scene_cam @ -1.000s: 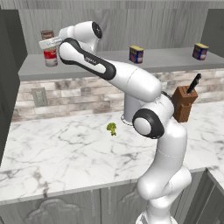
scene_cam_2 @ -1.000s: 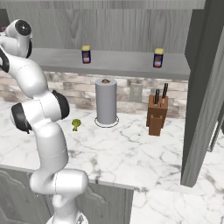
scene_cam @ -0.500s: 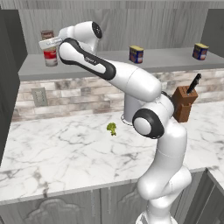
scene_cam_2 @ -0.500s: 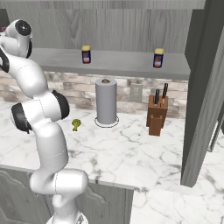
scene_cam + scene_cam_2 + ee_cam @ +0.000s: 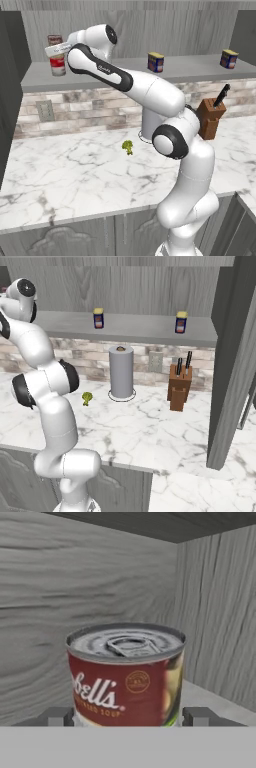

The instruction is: Stack two cans on top of the other two cans in the cabinet.

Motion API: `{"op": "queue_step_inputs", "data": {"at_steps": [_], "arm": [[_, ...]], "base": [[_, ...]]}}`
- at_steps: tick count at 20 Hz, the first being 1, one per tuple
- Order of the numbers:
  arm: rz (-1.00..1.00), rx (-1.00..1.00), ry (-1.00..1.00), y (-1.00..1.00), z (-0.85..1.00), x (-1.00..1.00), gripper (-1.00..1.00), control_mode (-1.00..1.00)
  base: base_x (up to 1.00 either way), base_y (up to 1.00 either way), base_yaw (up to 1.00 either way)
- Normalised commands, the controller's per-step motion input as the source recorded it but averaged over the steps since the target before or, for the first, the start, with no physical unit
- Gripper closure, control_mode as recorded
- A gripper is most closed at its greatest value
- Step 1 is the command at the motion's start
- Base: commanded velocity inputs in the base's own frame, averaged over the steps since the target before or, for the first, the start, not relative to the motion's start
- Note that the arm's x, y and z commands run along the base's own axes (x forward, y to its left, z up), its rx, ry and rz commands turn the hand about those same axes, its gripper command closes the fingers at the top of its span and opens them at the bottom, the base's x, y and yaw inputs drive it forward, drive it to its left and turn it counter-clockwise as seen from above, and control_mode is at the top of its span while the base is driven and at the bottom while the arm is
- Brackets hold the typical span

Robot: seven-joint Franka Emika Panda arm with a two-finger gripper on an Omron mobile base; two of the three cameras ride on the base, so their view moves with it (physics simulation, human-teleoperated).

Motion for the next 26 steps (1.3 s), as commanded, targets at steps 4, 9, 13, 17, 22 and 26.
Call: {"op": "queue_step_inputs", "data": {"at_steps": [4, 9, 13, 17, 22, 26], "arm": [[0.00, 0.00, 0.00, -0.09, -0.01, -0.03, -1.00, -1.00], [0.00, 0.00, 0.00, -0.13, 0.00, -0.13, -1.00, -1.00], [-0.04, 0.00, 0.00, -0.21, -0.01, -0.27, -1.00, -1.00], [-0.06, 0.01, -0.01, -0.23, -0.09, -0.38, -1.00, -1.00], [-0.07, 0.02, -0.03, -0.26, -0.12, -0.44, -1.00, -1.00], [-0.06, 0.00, 0.00, -0.27, -0.01, -0.36, -1.00, -1.00]], "base": [[0.00, 0.00, 0.00], [0.00, 0.00, 0.00], [0.00, 0.00, 0.00], [0.00, 0.00, 0.00], [0.00, 0.00, 0.00], [0.00, 0.00, 0.00]]}}
